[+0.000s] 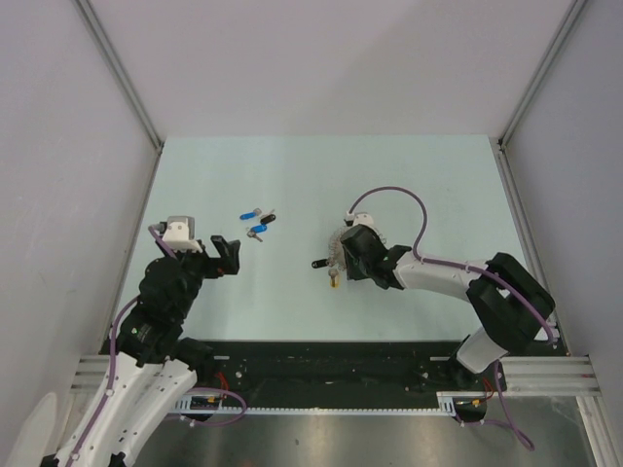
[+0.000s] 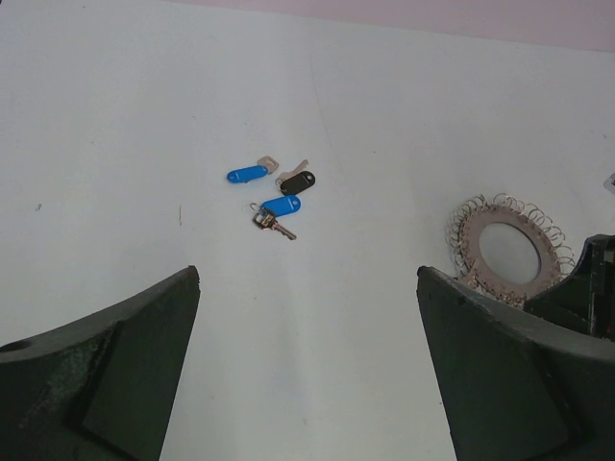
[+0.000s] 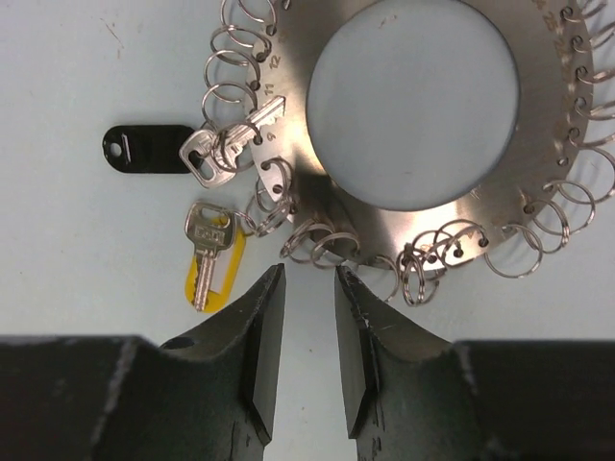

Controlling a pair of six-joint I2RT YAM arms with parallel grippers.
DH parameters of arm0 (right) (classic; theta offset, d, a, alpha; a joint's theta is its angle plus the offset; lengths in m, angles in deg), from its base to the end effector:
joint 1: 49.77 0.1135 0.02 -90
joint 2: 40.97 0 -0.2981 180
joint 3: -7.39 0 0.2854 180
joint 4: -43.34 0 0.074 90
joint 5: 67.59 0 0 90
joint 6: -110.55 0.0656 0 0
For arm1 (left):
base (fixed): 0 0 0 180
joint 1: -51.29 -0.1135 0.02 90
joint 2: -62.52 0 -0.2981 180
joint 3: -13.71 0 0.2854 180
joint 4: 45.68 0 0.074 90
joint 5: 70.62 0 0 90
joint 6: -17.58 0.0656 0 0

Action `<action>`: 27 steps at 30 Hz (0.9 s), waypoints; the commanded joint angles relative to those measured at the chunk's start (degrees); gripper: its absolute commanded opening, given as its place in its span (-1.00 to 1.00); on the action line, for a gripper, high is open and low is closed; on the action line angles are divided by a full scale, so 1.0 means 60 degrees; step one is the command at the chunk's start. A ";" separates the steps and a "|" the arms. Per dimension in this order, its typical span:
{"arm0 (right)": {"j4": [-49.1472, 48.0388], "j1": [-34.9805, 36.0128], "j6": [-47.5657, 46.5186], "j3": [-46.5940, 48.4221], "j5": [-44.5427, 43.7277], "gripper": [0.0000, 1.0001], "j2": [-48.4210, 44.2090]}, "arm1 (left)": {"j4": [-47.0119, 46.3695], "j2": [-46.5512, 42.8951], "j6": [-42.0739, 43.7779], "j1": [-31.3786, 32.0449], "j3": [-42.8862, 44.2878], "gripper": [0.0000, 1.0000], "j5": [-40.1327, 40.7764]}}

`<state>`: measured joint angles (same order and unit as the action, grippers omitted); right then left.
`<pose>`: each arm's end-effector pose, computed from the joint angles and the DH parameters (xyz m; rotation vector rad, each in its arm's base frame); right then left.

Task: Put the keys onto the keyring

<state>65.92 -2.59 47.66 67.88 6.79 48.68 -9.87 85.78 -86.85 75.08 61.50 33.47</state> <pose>0.2524 0.2464 0.1648 -0.3109 2.4235 0.2444 0.1352 -0.0422 0.3228 -0.0342 1.7690 -0.2671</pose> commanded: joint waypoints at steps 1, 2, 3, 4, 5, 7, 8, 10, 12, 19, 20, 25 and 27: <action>-0.0538 0.0091 -0.0095 0.0509 -0.0151 -0.35 0.0424 | -0.0095 0.0062 0.0150 -0.0127 0.0238 1.00 -0.0224; -0.0509 0.0091 -0.0110 0.0524 -0.0209 -0.35 0.0498 | -0.0094 0.0063 0.0150 -0.0142 0.0238 1.00 -0.0238; -0.0509 0.0062 -0.0110 0.0553 -0.0253 -0.36 0.0556 | -0.0094 0.0077 0.0136 -0.0142 0.0238 1.00 -0.0238; -0.0480 0.0062 -0.0095 0.0568 -0.0254 -0.36 0.0630 | -0.0094 0.0077 0.0136 -0.0156 0.0238 1.00 -0.0253; -0.0451 0.0062 -0.0095 0.0568 -0.0283 -0.37 0.0746 | -0.0109 0.0077 0.0136 -0.0171 0.0238 1.00 -0.0268; -0.0392 0.0032 -0.0080 0.0568 -0.0312 -0.38 0.0879 | -0.0094 0.0077 0.0136 -0.0186 0.0238 1.00 -0.0282; -0.0363 0.0032 -0.0066 0.0568 -0.0327 -0.40 0.0966 | -0.0094 0.0106 0.0136 -0.0186 0.0238 1.00 -0.0282; -0.0319 0.0018 -0.0080 0.0583 -0.0356 -0.42 0.1055 | -0.0109 0.0121 0.0136 -0.0201 0.0238 1.00 -0.0297; -0.0333 0.0018 -0.0124 0.0583 -0.0356 -0.53 0.1099 | -0.0094 0.0107 0.0136 -0.0215 0.0238 1.00 -0.0341; -0.0406 0.0032 -0.0607 0.0583 -0.0371 -0.81 0.0894 | -0.0094 0.0121 0.0136 -0.0259 0.0224 1.00 -0.0370; -0.0406 0.0032 -0.0724 0.0583 -0.0313 -0.88 0.0865 | -0.0109 0.0121 0.0136 -0.0259 0.0224 1.00 -0.0370; -0.0145 0.0018 -0.0828 0.0568 -0.0530 -0.91 0.0369 | -0.0094 0.0136 0.0121 -0.0274 0.0224 1.00 -0.0414; 0.0177 -0.0040 -0.0813 0.0583 -0.0954 -0.87 0.0018 | -0.0109 0.0136 0.0121 -0.0274 0.0238 1.00 -0.0414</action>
<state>65.02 -2.48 43.66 69.61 6.02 53.99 -9.84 86.27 -86.88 73.96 61.50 32.18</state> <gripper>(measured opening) 0.053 0.996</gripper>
